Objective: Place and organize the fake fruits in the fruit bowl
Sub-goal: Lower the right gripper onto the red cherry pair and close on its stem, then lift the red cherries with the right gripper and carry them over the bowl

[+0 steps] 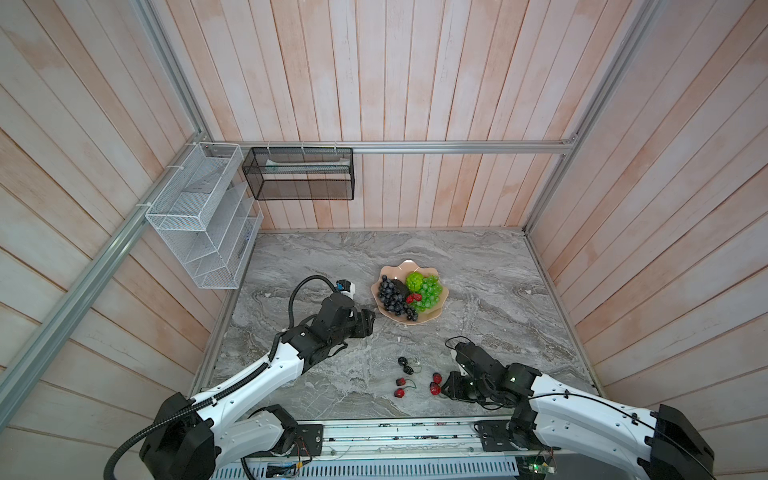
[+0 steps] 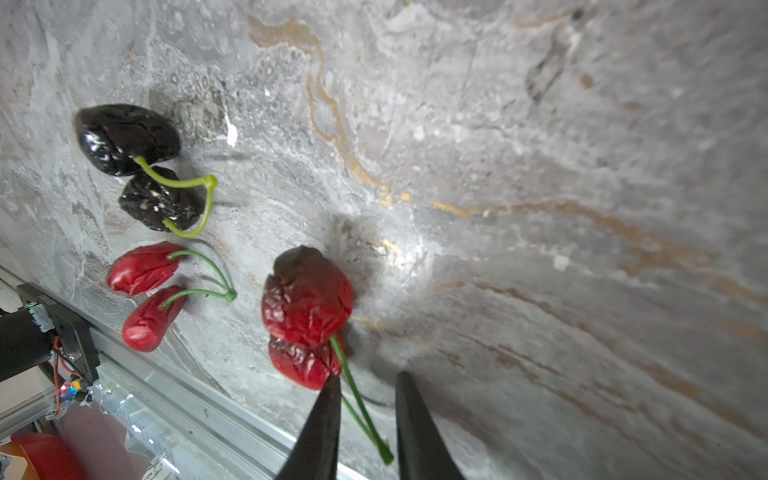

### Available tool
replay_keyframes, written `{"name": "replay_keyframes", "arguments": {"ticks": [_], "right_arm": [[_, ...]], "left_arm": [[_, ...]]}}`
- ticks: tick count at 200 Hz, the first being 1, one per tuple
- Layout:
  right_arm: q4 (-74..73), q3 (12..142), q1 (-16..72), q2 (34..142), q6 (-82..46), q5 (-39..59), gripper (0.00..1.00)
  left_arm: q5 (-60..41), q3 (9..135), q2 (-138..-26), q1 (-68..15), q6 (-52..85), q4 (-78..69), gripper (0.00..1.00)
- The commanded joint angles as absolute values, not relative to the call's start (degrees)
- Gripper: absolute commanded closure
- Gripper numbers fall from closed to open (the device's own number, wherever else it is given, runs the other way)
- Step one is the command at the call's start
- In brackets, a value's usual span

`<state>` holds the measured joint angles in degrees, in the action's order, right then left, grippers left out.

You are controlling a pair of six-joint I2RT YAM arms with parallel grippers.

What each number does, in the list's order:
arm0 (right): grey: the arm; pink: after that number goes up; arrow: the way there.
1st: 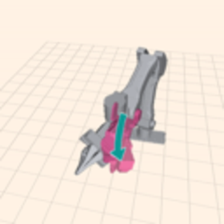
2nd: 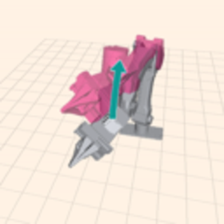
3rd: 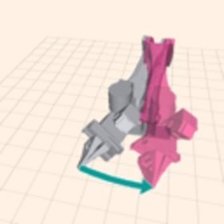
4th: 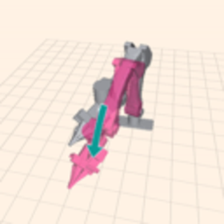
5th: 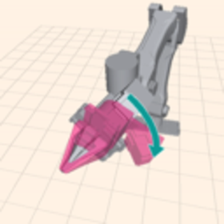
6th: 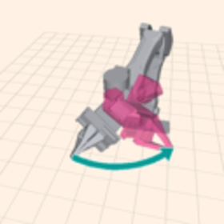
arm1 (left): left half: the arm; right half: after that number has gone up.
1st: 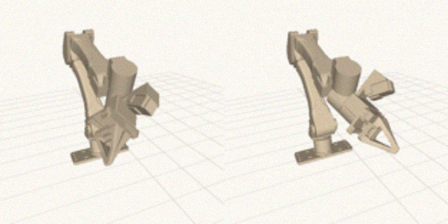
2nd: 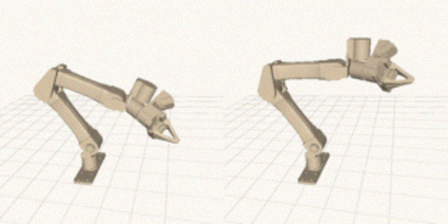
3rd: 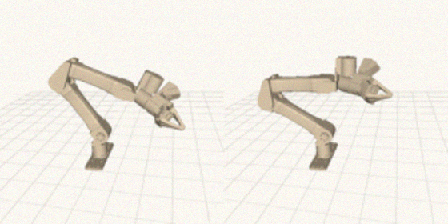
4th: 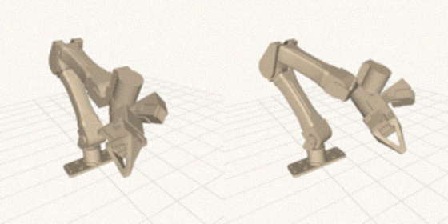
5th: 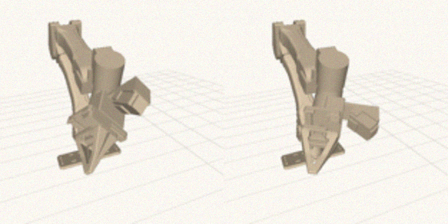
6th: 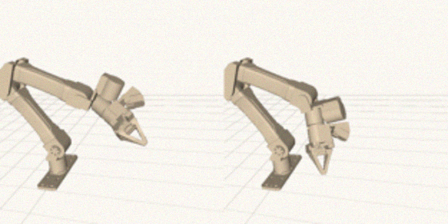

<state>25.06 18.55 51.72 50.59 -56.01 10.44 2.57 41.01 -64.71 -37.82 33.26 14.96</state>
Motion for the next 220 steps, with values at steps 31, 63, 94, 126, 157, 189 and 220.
{"name": "replay_keyframes", "arguments": {"ticks": [31, 63, 94, 126, 157, 189, 220], "right_arm": [[23.8, 17.6, 52.0, 51.2, -55.9, 11.4, 0.85], [24.9, 18.0, 52.1, 50.7, -55.5, 11.1, 0.89], [26.4, 18.8, 52.0, 49.4, -55.6, 10.3, 0.93], [28.5, 20.9, 52.0, 48.7, -54.7, 9.4, 0.97], [32.6, 25.9, 51.6, 48.7, -51.8, 7.5, 0.98], [36.2, 35.3, 45.1, 51.5, -43.5, 10.0, 0.98], [33.3, 44.2, 35.2, 59.2, -33.3, 17.2, 0.98]], "left_arm": [[4.4, 39.9, -63.9, -37.5, 33.3, 14.7, 0.29], [4.5, 39.8, -63.7, -37.5, 33.4, 14.7, 0.3], [4.7, 39.8, -63.6, -37.4, 33.4, 14.8, 0.3], [4.9, 40.2, -63.8, -37.4, 33.1, 14.7, 0.29], [5.1, 40.6, -63.9, -37.4, 32.8, 15.0, 0.29], [5.4, 40.5, -63.8, -37.5, 33.1, 15.0, 0.29], [7.0, 41.3, -61.8, -37.4, 33.2, 18.3, 0.3]]}}
